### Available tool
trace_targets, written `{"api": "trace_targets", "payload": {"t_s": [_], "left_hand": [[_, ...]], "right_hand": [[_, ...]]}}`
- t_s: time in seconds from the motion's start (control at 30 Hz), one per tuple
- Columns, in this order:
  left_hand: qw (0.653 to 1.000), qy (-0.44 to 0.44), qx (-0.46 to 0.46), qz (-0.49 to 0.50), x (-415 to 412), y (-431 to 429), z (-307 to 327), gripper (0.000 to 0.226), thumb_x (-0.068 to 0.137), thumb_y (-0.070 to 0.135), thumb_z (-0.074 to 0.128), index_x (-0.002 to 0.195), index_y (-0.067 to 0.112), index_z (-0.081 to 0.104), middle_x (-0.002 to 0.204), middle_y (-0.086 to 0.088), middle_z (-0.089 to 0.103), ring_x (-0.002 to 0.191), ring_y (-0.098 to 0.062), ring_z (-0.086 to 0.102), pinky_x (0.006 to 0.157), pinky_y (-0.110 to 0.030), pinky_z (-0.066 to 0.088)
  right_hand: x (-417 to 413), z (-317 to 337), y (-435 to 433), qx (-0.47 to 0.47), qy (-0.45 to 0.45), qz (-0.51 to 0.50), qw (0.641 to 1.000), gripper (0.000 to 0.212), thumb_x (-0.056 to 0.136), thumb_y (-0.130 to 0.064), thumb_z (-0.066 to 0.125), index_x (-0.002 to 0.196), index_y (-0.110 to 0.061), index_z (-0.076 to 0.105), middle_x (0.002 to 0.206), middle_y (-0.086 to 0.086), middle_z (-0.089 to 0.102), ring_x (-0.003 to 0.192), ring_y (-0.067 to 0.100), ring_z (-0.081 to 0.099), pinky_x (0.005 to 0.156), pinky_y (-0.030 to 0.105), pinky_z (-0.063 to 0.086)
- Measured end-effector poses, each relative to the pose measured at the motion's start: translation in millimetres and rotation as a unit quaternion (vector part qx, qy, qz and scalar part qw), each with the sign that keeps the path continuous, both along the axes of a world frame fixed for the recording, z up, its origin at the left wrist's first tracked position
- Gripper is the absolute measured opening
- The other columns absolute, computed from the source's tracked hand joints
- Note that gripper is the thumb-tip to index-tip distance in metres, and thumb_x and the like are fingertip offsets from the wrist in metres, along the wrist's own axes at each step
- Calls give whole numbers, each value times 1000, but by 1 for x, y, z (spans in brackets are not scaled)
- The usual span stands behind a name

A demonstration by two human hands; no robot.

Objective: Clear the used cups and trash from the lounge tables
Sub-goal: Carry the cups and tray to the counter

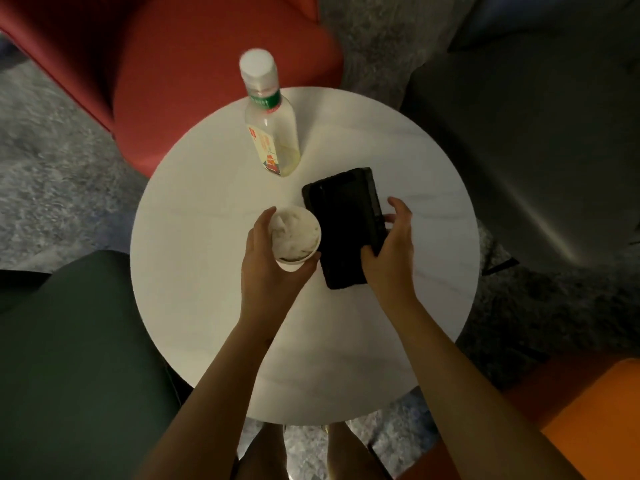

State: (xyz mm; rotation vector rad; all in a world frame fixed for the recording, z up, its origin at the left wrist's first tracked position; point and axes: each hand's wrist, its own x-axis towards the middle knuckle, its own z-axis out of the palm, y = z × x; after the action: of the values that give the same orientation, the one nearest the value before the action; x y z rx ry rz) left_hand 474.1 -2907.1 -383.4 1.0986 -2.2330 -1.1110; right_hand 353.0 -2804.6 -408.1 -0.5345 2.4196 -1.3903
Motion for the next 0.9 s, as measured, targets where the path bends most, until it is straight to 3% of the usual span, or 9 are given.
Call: {"api": "trace_targets", "payload": {"t_s": [0.1,0.27,0.37,0.5,0.67,0.8,0.9], "left_hand": [[999,18,-13,33,8,-19,25,81,67,32,80,134,16,37,129,-3,51,112,-14,51,83,-21,44],[996,34,-51,60,25,-57,66,79,64,31,82,130,22,40,124,0,54,104,-3,47,75,-2,32],[995,48,-56,74,30,-80,91,77,62,35,81,127,30,40,121,7,54,102,-1,49,74,-5,33],[992,69,-76,73,33,-115,121,79,61,36,81,128,30,39,122,7,53,102,-2,48,78,-19,39],[993,84,-79,33,31,-152,137,80,62,27,83,129,19,42,122,2,54,106,-13,53,77,-17,39],[994,87,-60,10,26,-166,135,78,63,21,83,129,14,43,121,-3,55,107,-18,54,80,-27,43],[995,90,-50,-2,23,-174,131,75,63,21,83,127,16,44,115,4,53,102,-11,52,77,-18,42]], "right_hand": [[-2,26,-16,-9,-14,72,997,62,81,2,61,132,-15,32,119,16,55,108,25,57,88,34,52],[-8,71,-58,77,125,139,979,37,77,-7,67,111,-8,54,100,11,63,92,24,58,84,39,50],[-9,100,-92,97,205,164,960,32,70,-7,69,99,-9,56,93,10,63,87,25,56,79,35,45],[-6,129,-138,109,285,182,935,37,66,-9,73,100,-10,58,112,11,57,106,29,48,89,39,40],[-8,136,-181,160,303,195,919,35,72,-13,72,103,-11,58,140,12,38,132,32,27,104,48,28],[-16,127,-197,212,296,198,910,39,75,-18,71,111,-13,56,146,11,31,137,31,19,108,47,23],[-20,119,-207,237,278,197,910,41,76,-22,71,113,-15,54,147,9,30,137,30,19,110,46,21]]}}
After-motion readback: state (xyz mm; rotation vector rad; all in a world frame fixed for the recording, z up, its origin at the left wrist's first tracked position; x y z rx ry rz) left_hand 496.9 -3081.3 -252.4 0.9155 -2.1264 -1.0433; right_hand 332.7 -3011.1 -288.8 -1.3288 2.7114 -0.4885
